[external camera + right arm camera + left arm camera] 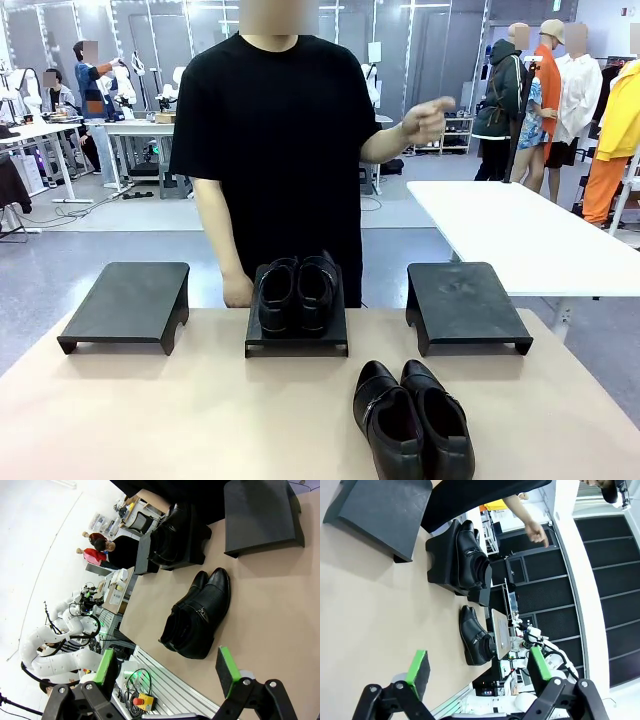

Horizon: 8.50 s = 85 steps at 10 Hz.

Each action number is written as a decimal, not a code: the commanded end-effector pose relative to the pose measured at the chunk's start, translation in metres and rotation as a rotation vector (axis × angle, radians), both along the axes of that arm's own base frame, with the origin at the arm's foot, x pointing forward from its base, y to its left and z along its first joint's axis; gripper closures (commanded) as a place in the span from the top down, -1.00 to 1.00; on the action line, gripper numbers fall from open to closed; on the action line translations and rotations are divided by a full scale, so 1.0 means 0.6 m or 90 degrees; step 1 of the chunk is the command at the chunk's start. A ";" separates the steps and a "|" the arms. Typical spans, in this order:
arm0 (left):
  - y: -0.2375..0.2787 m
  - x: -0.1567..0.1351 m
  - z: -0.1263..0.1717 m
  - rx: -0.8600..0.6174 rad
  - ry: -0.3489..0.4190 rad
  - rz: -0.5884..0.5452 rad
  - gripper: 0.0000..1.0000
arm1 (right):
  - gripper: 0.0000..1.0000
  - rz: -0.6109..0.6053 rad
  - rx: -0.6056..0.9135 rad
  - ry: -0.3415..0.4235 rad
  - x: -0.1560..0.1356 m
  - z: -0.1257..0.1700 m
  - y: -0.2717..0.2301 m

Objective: Place the shoes on the stand as instructed by the person.
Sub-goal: Pick up another pair of Shoes and place it on the Shoes Stand indicated by the person.

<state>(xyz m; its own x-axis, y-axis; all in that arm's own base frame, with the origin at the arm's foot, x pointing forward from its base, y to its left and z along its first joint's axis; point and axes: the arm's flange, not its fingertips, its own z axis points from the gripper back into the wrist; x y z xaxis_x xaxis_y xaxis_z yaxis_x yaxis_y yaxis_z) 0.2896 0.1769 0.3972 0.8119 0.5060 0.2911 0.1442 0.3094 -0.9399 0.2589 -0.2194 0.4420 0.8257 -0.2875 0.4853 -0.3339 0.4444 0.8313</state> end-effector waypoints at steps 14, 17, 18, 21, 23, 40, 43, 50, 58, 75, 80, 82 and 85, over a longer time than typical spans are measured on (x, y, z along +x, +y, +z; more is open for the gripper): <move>-0.003 0.000 0.010 -0.015 0.000 0.001 1.00 | 1.00 0.163 -0.211 0.105 0.075 0.130 0.151; -0.003 0.000 0.010 -0.015 0.000 0.001 1.00 | 1.00 0.248 -0.315 0.184 0.125 0.169 0.304; -0.003 0.000 0.010 -0.015 0.000 0.001 1.00 | 1.00 0.267 -0.338 0.189 0.129 0.166 0.353; -0.003 0.000 0.010 -0.015 0.000 0.001 1.00 | 1.00 0.221 -0.418 0.210 0.120 0.134 0.488; -0.003 0.000 0.010 -0.015 0.000 0.001 1.00 | 1.00 0.139 -0.502 0.209 0.108 0.090 0.561; -0.003 0.000 0.010 -0.015 0.000 0.001 1.00 | 1.00 0.069 -0.670 0.297 0.152 -0.165 0.682; -0.003 0.000 0.010 -0.015 0.000 0.001 1.00 | -0.39 0.072 -0.703 0.290 0.156 -0.178 0.683; -0.003 0.000 0.010 -0.015 0.000 0.001 1.00 | -1.00 0.066 -0.733 0.282 0.152 -0.190 0.693; -0.003 0.000 0.010 -0.015 0.000 0.001 1.00 | -1.00 0.105 -0.660 0.144 0.152 0.089 0.565; -0.003 0.000 0.010 -0.015 0.000 0.001 1.00 | -0.84 -0.073 -0.653 0.106 0.322 0.116 0.442; -0.003 0.000 0.010 -0.015 0.000 0.001 1.00 | -0.84 -0.140 -0.646 0.082 0.429 0.085 0.428; -0.003 0.000 0.010 -0.015 0.000 0.001 1.00 | -0.84 -0.162 -0.640 0.082 0.461 0.065 0.426; -0.003 0.000 0.010 -0.015 0.000 0.001 1.00 | -0.84 -0.182 -0.633 0.072 0.507 0.024 0.424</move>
